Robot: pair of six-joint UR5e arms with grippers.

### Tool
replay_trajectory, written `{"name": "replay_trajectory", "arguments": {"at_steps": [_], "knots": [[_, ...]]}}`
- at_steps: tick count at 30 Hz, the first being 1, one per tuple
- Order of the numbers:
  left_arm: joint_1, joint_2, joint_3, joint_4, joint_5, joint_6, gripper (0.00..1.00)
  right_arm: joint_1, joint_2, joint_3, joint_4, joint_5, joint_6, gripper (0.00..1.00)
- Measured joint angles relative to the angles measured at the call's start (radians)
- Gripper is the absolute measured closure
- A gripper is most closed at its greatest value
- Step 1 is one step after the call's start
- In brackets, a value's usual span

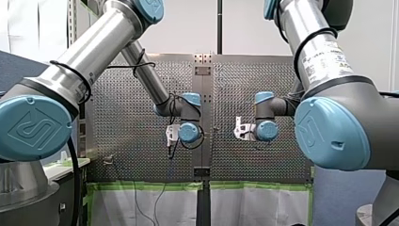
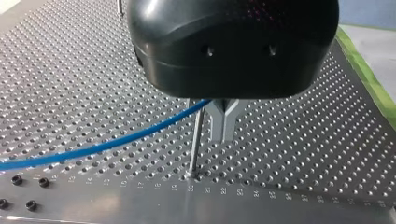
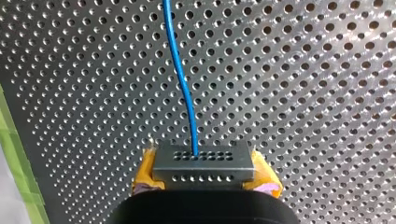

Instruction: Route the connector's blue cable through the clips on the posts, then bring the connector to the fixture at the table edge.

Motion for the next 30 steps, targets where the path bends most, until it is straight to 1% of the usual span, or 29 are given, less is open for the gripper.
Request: {"name": "replay_trajectory", "arguments": {"at_steps": [8,12,17,22,28,29,30], "knots": [[0.003,-0.001,0.000,0.004,0.018,-0.013,0.99,-0.021,0.000,0.000,-0.006,-0.028,0.001,0.96],[0.004,-0.008,0.005,0.004,0.027,-0.020,0.99,-0.029,0.000,0.000,-0.007,-0.032,0.002,0.96],[0.003,-0.038,0.025,0.004,0.022,-0.041,0.99,-0.039,0.000,-0.001,-0.007,-0.036,0.001,0.96],[0.000,-0.048,0.055,0.004,0.022,-0.050,0.99,-0.049,0.000,-0.004,-0.010,-0.040,0.002,0.96],[-0.001,-0.050,0.066,0.003,0.026,-0.051,0.99,-0.062,0.000,-0.008,-0.013,-0.069,0.009,0.96],[0.000,-0.050,0.067,0.003,0.027,-0.051,0.99,-0.065,0.000,-0.009,-0.013,-0.074,0.011,0.94],[0.001,-0.050,0.067,0.003,0.028,-0.051,0.99,-0.068,0.000,-0.010,-0.014,-0.078,0.011,0.94]]}}
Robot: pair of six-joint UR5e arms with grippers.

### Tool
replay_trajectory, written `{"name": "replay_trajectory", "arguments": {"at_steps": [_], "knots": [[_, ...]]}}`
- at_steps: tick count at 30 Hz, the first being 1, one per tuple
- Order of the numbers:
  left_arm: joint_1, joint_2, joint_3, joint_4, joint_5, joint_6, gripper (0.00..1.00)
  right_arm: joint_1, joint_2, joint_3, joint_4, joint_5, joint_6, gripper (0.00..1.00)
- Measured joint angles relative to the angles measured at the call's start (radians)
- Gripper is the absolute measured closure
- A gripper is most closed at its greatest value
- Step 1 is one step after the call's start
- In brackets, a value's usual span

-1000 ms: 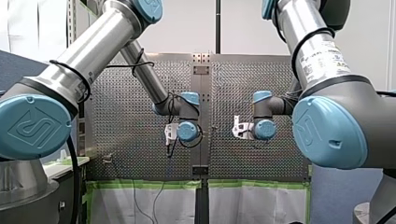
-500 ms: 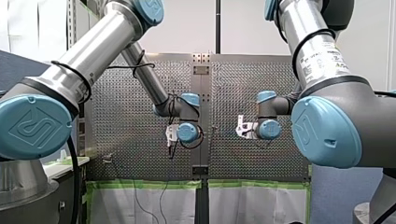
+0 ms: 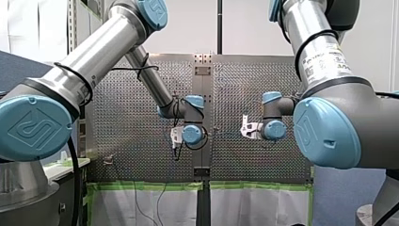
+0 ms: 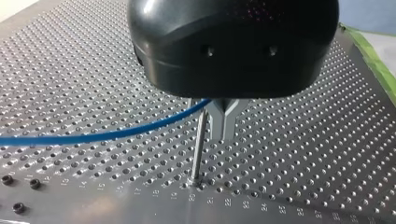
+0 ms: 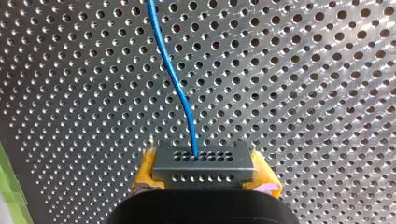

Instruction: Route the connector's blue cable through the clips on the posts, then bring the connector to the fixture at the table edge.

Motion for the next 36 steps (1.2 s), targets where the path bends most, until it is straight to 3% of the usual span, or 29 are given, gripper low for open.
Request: {"name": "replay_trajectory", "arguments": {"at_steps": [9,20,36], "knots": [[0.004,0.001,0.008,-0.004,0.005,0.000,0.99,-0.014,0.000,-0.010,-0.001,-0.024,0.000,0.94],[0.003,0.001,0.026,-0.025,0.011,0.003,0.99,-0.028,0.000,-0.012,-0.021,-0.075,0.010,0.94],[0.006,0.000,0.038,-0.025,0.013,0.003,0.99,-0.047,0.001,-0.015,-0.033,-0.081,0.018,0.94]]}}
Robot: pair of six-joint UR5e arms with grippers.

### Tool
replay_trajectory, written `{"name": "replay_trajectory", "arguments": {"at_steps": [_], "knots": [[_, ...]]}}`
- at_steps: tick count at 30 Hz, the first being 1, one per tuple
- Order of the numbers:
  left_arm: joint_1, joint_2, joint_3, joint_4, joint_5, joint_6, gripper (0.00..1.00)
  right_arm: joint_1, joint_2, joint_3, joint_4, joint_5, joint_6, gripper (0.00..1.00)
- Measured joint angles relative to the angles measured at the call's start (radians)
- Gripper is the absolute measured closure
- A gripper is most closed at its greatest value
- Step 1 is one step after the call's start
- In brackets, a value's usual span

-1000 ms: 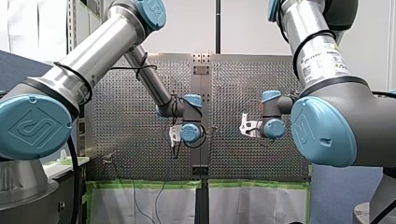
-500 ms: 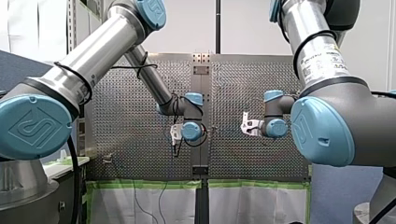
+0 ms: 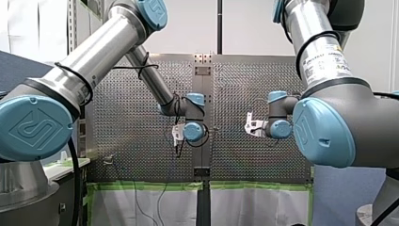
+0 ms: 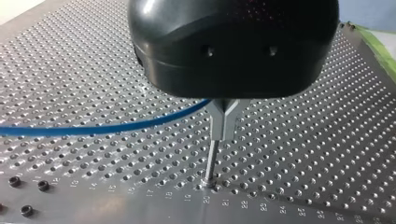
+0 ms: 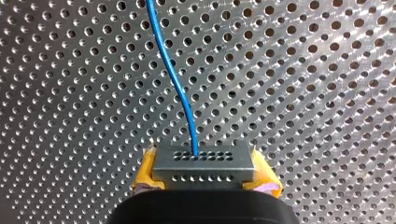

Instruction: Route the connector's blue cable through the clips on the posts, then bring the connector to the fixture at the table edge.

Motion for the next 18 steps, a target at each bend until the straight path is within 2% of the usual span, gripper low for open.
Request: {"name": "replay_trajectory", "arguments": {"at_steps": [18], "knots": [[0.020,-0.026,0.056,-0.026,0.019,-0.007,0.99,-0.002,0.002,-0.001,-0.002,-0.001,0.000,0.94]]}}
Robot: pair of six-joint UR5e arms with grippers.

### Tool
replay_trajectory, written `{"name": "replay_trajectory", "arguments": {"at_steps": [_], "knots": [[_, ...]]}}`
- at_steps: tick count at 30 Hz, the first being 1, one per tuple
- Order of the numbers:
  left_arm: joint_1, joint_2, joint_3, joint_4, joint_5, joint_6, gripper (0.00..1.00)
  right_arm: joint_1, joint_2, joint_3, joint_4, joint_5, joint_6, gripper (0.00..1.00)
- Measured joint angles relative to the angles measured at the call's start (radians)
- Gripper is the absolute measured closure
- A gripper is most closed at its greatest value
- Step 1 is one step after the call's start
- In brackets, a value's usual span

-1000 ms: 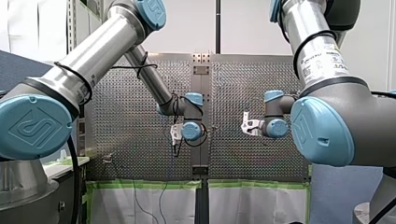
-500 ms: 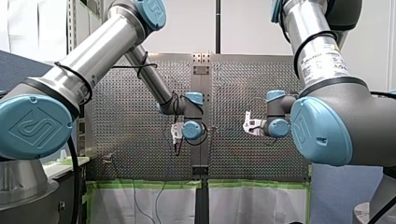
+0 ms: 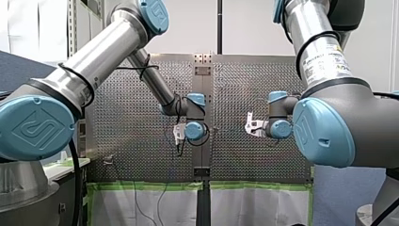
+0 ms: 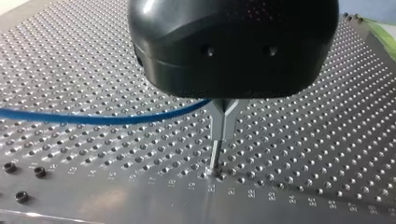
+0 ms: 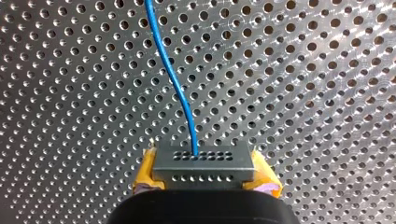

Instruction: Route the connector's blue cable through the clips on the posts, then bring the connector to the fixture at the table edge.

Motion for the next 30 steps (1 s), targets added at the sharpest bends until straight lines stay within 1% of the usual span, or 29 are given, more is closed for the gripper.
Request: {"name": "replay_trajectory", "arguments": {"at_steps": [6,11,16,21,30], "knots": [[0.012,-0.006,0.021,-0.012,0.005,-0.004,0.99,0.001,0.003,0.000,0.000,-0.002,0.000,0.94],[0.019,-0.034,0.062,-0.049,0.013,-0.016,0.99,0.001,0.010,-0.004,0.000,-0.003,0.000,0.94],[0.026,-0.044,0.096,-0.070,0.017,-0.025,0.99,0.000,0.013,-0.009,0.001,-0.003,0.000,0.94],[0.035,-0.045,0.103,-0.071,0.023,-0.026,0.99,0.000,0.014,-0.012,0.001,-0.001,0.000,0.94],[0.051,-0.053,0.121,-0.076,0.049,-0.027,0.99,0.000,0.018,-0.031,0.008,-0.001,0.000,0.94]]}}
